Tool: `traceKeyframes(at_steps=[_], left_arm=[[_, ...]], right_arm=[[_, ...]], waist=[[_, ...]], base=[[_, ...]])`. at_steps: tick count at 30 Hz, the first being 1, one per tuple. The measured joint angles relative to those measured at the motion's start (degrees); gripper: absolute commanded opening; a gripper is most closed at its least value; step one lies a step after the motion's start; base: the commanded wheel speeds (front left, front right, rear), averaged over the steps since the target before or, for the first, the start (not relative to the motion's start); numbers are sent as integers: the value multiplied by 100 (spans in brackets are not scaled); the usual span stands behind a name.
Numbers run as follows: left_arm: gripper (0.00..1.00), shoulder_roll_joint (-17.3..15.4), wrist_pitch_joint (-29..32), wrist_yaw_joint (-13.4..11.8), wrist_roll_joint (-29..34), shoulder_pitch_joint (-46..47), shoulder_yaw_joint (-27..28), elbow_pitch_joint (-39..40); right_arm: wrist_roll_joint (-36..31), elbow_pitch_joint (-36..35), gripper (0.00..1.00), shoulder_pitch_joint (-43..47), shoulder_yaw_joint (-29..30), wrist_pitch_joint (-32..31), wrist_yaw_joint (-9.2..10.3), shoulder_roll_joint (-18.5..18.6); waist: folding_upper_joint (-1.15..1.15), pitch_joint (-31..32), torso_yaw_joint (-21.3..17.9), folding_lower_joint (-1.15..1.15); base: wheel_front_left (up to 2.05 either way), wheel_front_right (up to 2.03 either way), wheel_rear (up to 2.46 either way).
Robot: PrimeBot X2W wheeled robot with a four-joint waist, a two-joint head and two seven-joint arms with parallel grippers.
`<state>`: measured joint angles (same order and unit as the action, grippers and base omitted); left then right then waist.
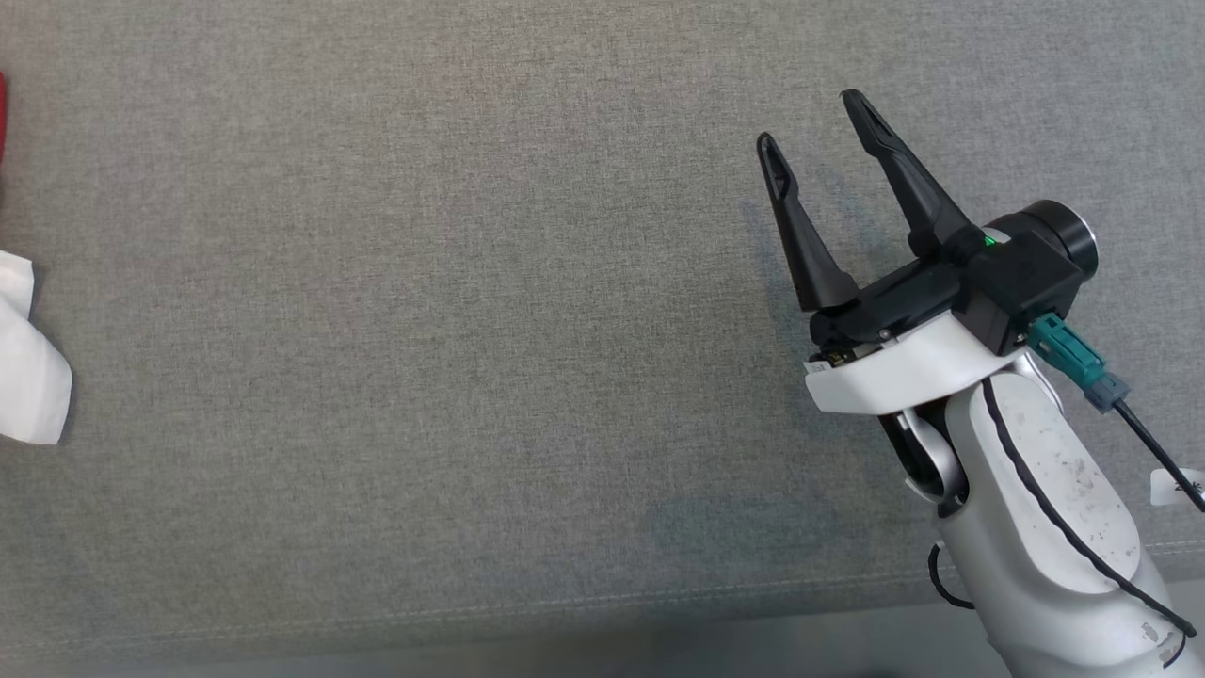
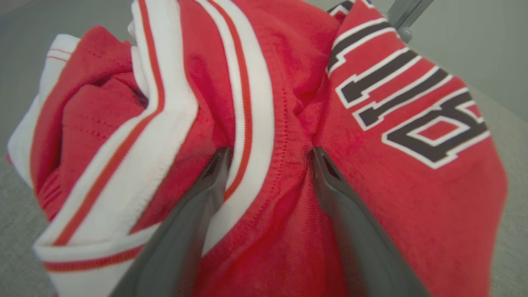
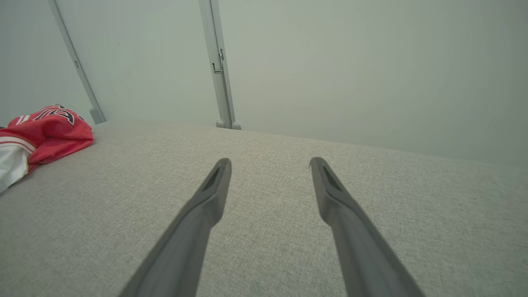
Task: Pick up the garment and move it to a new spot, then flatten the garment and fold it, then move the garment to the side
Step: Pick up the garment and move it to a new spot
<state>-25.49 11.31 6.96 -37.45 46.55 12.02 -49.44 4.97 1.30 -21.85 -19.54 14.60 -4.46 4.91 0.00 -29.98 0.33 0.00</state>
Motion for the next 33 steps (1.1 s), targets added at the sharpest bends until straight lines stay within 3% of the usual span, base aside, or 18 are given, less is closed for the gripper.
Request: traceKeyframes(at_steps=[1, 3, 19, 33], left_arm=[[61, -12, 34, 1, 1, 12, -29, -48], [0, -14, 38, 2, 1, 53, -78, -112], [0, -157, -568, 11, 252, 304, -350, -70], [0, -71, -843, 18, 598, 64, -1867, 782]], right_arm=[[0, 1, 100, -2, 3, 0, 1, -2], [0, 4, 100, -4, 13, 0, 1, -8], [100, 122, 100, -6, 42, 0, -1, -75], [510, 320, 100, 290, 169, -1, -4, -125]], waist=[[0, 4, 1, 0], [0, 27, 8, 0], [0, 472, 4, 0], [0, 1315, -149, 0]], base=[[0, 0, 0], [0, 0, 0], [0, 0, 0], [0, 0, 0]])
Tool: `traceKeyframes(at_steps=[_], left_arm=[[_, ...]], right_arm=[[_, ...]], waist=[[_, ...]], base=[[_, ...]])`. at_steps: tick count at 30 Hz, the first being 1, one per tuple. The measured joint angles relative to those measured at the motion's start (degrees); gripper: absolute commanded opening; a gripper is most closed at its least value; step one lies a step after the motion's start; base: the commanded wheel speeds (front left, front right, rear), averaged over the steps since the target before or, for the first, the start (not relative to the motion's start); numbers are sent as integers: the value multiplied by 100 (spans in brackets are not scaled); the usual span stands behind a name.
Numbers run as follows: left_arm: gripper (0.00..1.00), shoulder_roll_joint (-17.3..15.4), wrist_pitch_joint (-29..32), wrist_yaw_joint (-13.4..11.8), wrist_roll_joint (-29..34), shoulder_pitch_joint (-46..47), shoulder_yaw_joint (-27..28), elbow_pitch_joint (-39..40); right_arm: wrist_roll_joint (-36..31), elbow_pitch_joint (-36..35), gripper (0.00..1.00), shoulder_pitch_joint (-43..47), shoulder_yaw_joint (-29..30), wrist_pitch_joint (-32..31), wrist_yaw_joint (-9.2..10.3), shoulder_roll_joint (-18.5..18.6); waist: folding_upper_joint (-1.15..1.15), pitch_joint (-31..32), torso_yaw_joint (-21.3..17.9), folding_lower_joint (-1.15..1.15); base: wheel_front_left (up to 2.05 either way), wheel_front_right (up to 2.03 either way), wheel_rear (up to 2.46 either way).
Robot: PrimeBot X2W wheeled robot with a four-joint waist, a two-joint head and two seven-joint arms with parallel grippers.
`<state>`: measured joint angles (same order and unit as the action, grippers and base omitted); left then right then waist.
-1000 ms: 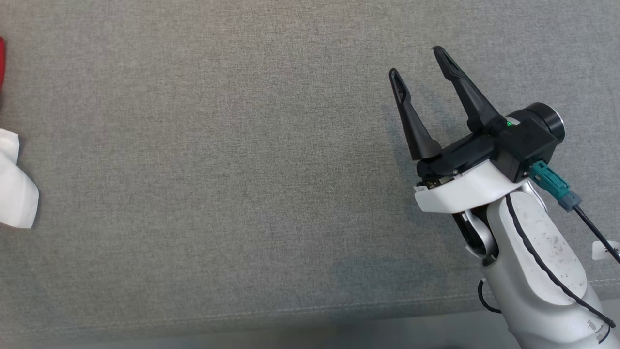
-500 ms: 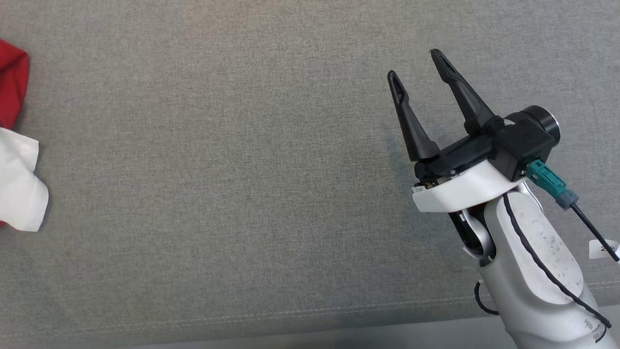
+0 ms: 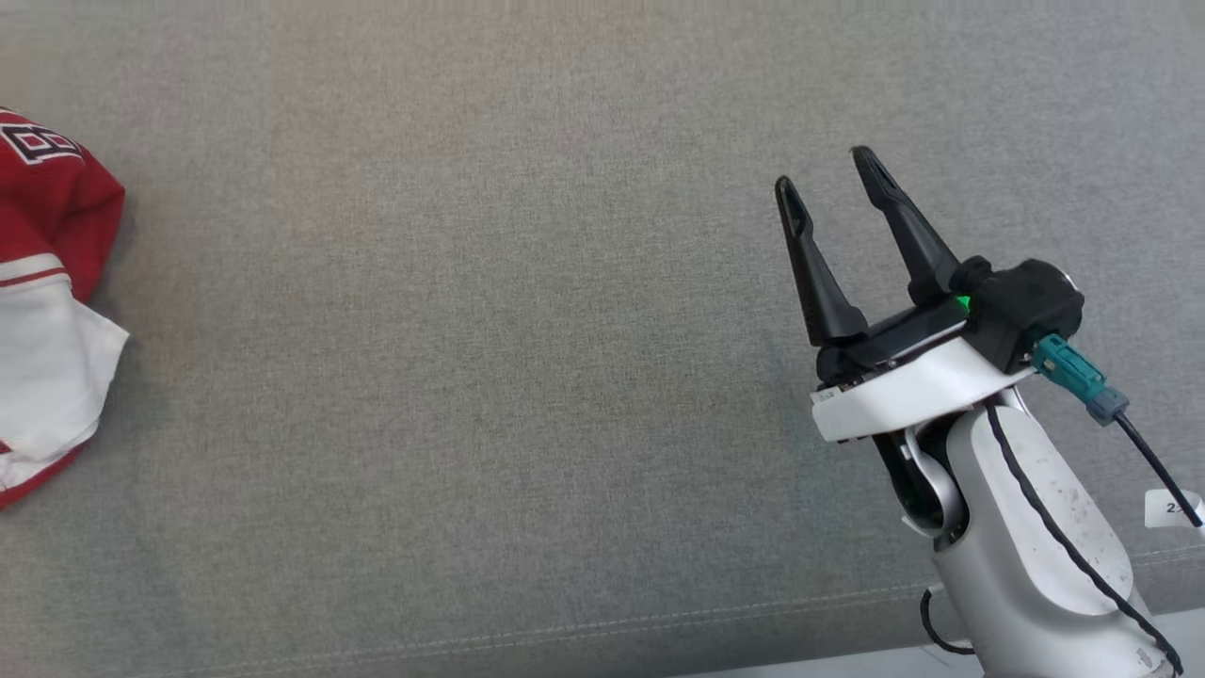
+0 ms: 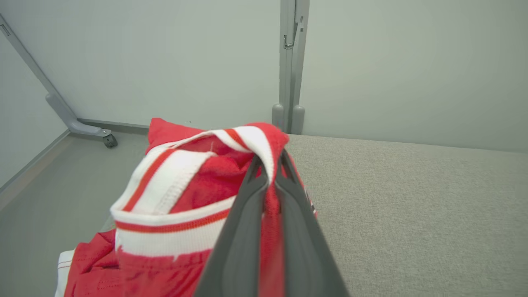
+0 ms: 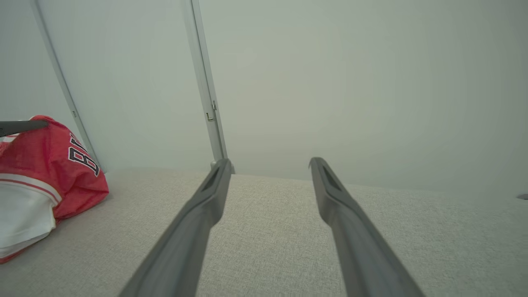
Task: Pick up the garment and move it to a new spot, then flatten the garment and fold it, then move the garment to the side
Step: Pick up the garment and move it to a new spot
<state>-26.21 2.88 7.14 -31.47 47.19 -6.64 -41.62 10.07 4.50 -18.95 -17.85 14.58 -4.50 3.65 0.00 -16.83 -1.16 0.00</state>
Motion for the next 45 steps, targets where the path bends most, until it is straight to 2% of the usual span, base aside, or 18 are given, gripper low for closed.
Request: traceKeyframes(at_steps=[9, 20, 24, 27, 32, 38, 45], left_arm=[[0, 135, -5, 0, -219, -74, -877, 810], [0, 717, 120, 2, -713, -73, -2290, 2062], [0, 1077, 147, 3, -1158, 24, -2516, 2530], [0, 1157, -46, 35, -1463, 221, -2275, 2769], [0, 984, -190, 35, -1722, 160, -1859, 2503], [0, 799, -203, 35, -1763, -1076, -1889, 1731], [0, 743, -762, 32, -1602, -1977, -1965, 982]], right_arm=[[170, 65, 100, 354, 29, 0, -22, -20], [377, 87, 100, 623, 156, 0, -51, -36], [414, 77, 100, 666, 223, 0, -53, -40], [436, 31, 100, 693, 261, 0, -54, -42], [461, -47, 100, 829, 423, 0, -53, -41], [460, -67, 100, 905, 483, 0, -55, -46], [453, -42, 100, 905, 467, 0, -103, -48]], waist=[[0, 601, -193, 0], [0, 1115, -563, 0], [0, 1223, -726, 0], [0, 1269, -841, 0], [0, 1251, -961, 0], [0, 1137, -912, 0], [0, 1075, -765, 0]], base=[[0, 0, 0], [0, 0, 0], [0, 0, 0], [0, 0, 0], [0, 0, 0], [0, 0, 0], [0, 0, 0]])
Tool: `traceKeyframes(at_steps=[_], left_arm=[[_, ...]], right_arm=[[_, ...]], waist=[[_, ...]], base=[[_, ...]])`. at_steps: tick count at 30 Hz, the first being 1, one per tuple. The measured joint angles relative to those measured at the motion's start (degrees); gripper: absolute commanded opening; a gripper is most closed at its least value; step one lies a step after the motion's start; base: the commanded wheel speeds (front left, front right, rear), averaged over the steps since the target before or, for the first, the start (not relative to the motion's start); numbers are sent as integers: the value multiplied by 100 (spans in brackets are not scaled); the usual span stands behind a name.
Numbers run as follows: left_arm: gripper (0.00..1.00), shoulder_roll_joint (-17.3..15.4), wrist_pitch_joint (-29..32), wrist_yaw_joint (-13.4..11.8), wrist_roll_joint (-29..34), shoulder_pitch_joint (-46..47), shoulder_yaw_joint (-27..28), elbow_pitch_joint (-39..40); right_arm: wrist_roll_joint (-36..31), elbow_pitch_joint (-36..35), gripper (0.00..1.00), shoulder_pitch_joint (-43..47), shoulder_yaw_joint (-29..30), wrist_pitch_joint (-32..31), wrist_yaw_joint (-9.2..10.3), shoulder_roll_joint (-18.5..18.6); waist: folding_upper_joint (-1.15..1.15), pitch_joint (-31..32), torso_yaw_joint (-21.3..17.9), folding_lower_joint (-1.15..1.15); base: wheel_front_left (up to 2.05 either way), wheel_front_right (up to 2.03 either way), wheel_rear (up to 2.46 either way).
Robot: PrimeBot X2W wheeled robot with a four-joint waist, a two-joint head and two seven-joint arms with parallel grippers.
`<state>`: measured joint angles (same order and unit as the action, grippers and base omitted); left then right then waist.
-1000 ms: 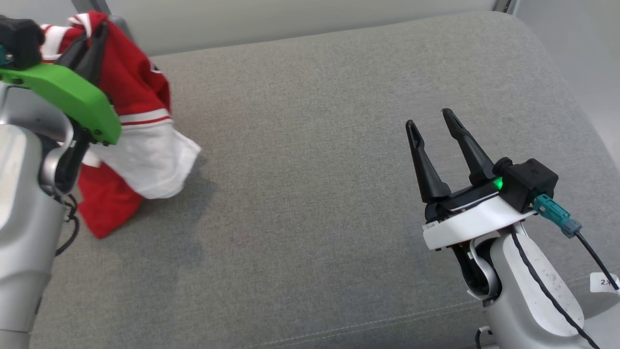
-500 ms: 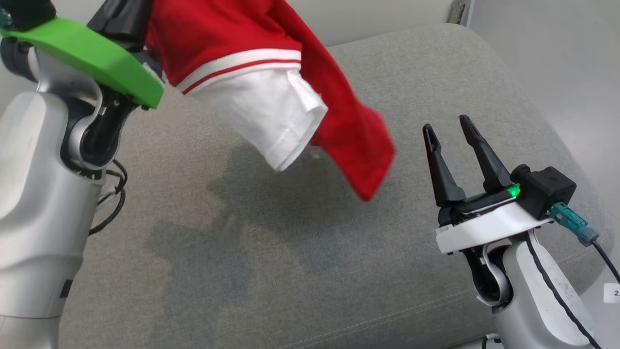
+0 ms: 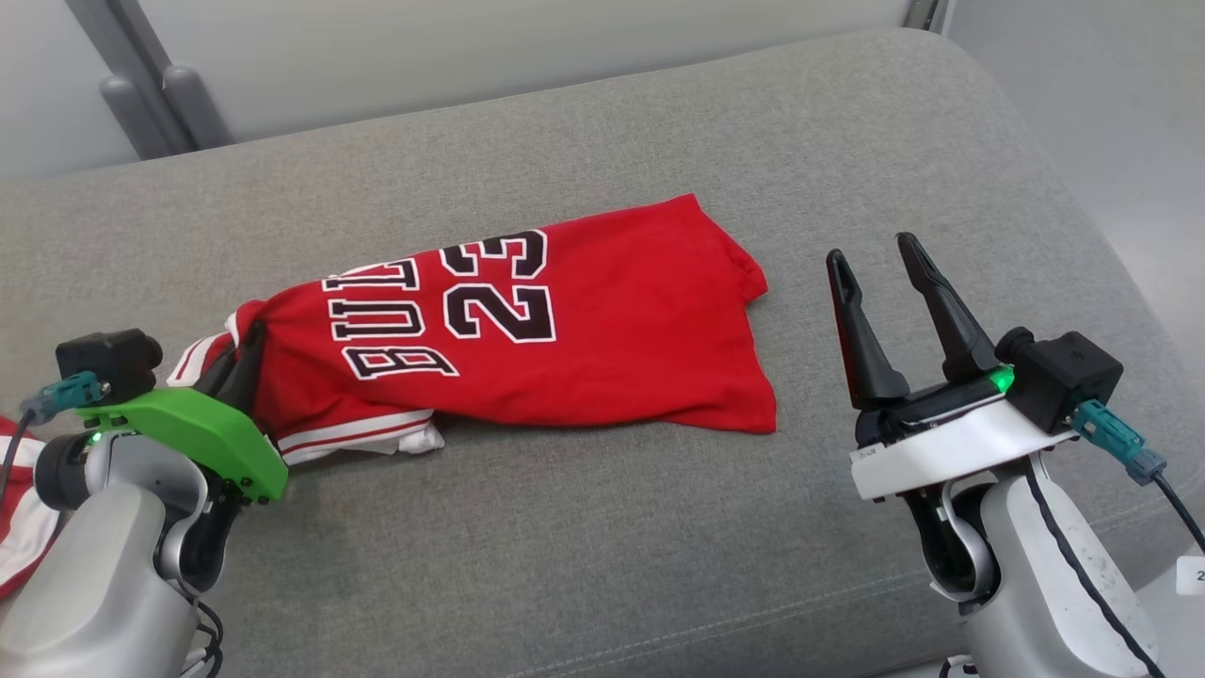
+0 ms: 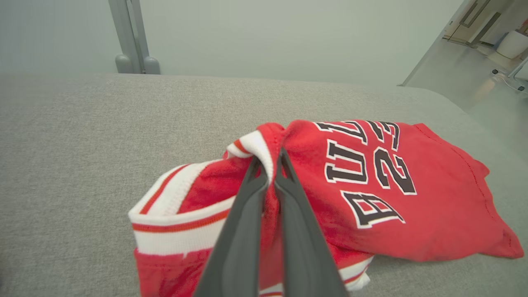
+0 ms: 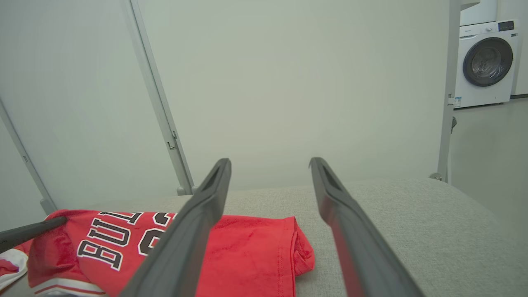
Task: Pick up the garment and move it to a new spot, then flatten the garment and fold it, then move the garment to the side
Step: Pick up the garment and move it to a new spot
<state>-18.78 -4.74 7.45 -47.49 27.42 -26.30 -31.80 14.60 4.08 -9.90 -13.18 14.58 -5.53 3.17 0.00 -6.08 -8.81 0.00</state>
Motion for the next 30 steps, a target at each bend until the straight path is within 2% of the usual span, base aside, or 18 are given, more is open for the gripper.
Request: traceKeyframes(at_steps=[2, 4, 5, 11, 21, 30], left_arm=[[3, 1, -325, -51, 182, -31, 68, -147], [44, 43, -446, -52, 189, -31, 85, -214], [100, 81, -457, -52, 189, -35, 78, -264], [100, 311, -684, -48, 197, -43, 2, -450], [100, 257, -953, -48, 318, -73, 194, -241], [100, 355, -953, -63, 575, -709, 235, 91]], right_arm=[[-10, 14, 100, 0, -7, 0, -1, 0], [-20, 58, 100, 3, -42, 0, -11, -1], [-42, 87, 100, 10, -64, 0, -33, 0], [-60, 174, 100, 72, -97, 0, -52, 21], [-68, 240, 100, 70, -107, 0, -100, 14], [-38, 375, 100, 226, 115, 0, -100, 13]], waist=[[0, -5, 65, 0], [0, -11, 111, 0], [0, -15, 134, 0], [0, -46, 278, 0], [0, -54, 396, 0], [0, 10, 443, 0]], base=[[0, 0, 0], [0, 0, 0], [0, 0, 0], [0, 0, 0], [0, 0, 0], [0, 0, 0]])
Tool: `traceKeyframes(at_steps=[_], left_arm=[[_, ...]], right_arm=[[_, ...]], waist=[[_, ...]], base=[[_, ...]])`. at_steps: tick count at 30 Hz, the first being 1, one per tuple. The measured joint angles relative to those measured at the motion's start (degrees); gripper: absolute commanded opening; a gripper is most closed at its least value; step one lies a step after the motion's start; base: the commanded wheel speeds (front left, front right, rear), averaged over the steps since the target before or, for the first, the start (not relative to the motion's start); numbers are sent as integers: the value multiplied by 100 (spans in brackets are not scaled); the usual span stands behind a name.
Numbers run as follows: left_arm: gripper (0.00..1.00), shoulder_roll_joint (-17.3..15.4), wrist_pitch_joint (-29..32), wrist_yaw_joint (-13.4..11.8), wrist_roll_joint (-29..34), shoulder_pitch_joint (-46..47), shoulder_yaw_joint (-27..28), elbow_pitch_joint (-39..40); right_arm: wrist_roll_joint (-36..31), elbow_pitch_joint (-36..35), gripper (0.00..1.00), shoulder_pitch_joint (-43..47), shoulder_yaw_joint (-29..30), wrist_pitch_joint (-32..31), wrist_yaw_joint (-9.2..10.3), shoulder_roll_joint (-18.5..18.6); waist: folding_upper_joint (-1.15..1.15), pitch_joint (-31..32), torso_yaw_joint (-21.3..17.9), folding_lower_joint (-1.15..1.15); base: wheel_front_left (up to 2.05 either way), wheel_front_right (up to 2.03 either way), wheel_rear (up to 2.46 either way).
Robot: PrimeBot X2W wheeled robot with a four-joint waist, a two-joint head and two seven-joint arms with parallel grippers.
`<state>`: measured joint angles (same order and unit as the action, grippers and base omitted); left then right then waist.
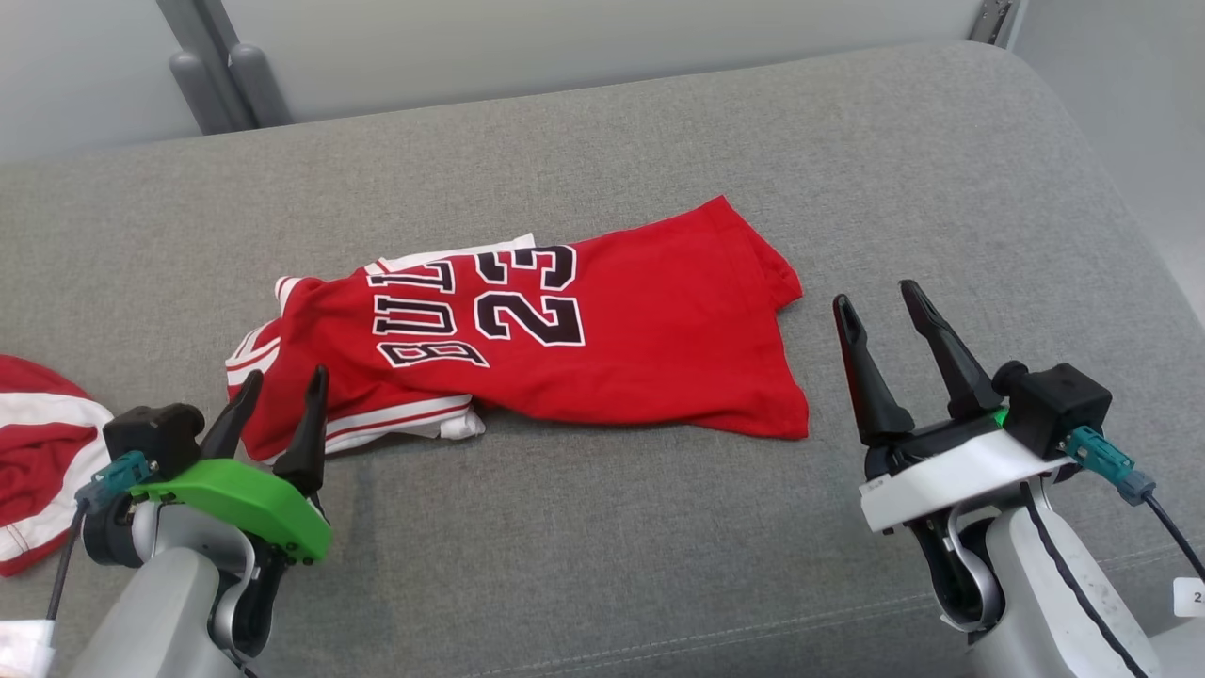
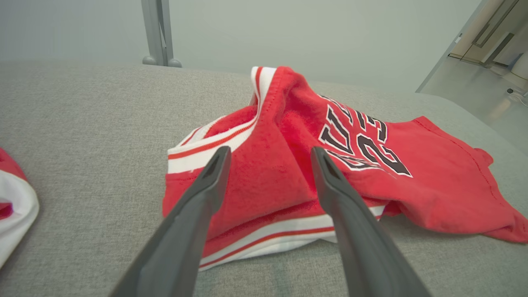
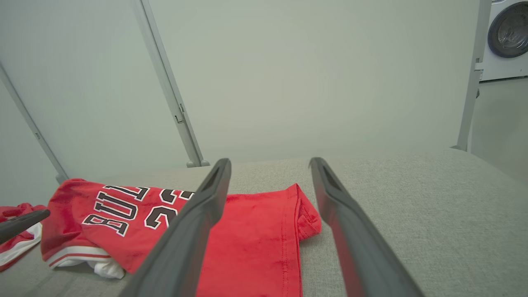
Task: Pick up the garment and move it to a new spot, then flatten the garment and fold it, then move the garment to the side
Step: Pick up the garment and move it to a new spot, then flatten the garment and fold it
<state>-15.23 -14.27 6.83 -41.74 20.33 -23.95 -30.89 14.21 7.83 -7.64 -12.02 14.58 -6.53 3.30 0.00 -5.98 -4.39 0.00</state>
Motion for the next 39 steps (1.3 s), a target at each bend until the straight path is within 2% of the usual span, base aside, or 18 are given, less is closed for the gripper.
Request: traceKeyframes(at_steps=[8, 16, 21, 39], left_arm=[[100, 211, 1, -190, 153, -338, 364, 457], [100, 225, 1, -458, 793, -601, 839, 1060], [100, 266, 0, -498, 1027, -837, 985, 1319], [100, 533, 0, -533, 1714, -1247, 1567, 2136]], right_arm=[[47, 55, 100, 194, 227, 0, 0, 1], [8, 7, 100, 231, 397, 0, 9, -9], [-21, -47, 100, 232, 461, 0, 57, -11], [-77, -81, 100, 271, 435, 0, 51, -25]], waist=[[0, -25, 49, 0], [0, -57, 86, 0], [0, -46, 89, 0], [0, -26, 125, 0]], base=[[0, 0, 0], [0, 0, 0], [0, 0, 0], [0, 0, 0]])
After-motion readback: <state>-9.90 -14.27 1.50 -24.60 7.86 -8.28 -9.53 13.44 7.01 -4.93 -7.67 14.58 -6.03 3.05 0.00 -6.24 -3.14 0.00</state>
